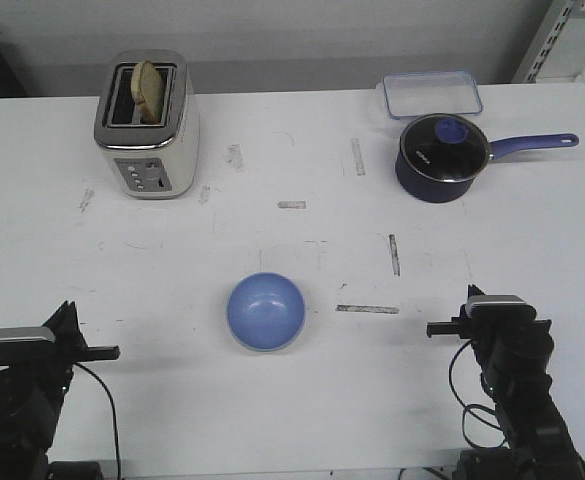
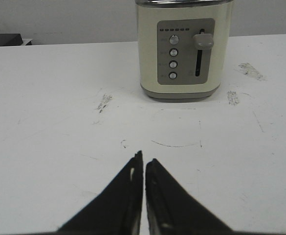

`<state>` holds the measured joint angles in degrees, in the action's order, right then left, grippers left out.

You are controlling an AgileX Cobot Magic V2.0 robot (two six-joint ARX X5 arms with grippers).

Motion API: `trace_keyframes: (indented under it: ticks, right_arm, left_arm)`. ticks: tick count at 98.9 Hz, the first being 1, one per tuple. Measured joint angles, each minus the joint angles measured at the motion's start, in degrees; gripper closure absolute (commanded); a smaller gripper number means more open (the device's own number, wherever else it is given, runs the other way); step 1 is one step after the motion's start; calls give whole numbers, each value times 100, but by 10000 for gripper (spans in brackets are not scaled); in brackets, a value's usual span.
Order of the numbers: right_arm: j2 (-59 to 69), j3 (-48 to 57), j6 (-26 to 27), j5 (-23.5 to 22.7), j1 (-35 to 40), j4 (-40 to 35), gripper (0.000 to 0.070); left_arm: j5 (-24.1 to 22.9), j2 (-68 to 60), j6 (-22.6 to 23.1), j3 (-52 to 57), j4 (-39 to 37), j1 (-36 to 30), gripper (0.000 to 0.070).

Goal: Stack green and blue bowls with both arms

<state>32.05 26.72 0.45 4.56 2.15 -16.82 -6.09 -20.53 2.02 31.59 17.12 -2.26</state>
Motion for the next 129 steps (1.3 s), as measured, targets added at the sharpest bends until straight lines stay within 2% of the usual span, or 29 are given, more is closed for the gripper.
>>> trace_keyframes:
  ticks: [85,97,118,129]
  right_arm:
    - [0,0,0,0,0,2,700]
    - [0,0,2,0,0,4,700]
    - [0,0,2,0,0,4,700]
    - [0,0,2,0,0,4,700]
  left_arm:
    - [0,269,2,-39,17,0,699]
    - [0,710,0,-459,-142,0,699]
    - [0,1615,0,-1825,-933,0,699]
    - [39,2022,0,-2347,-1040,0,700]
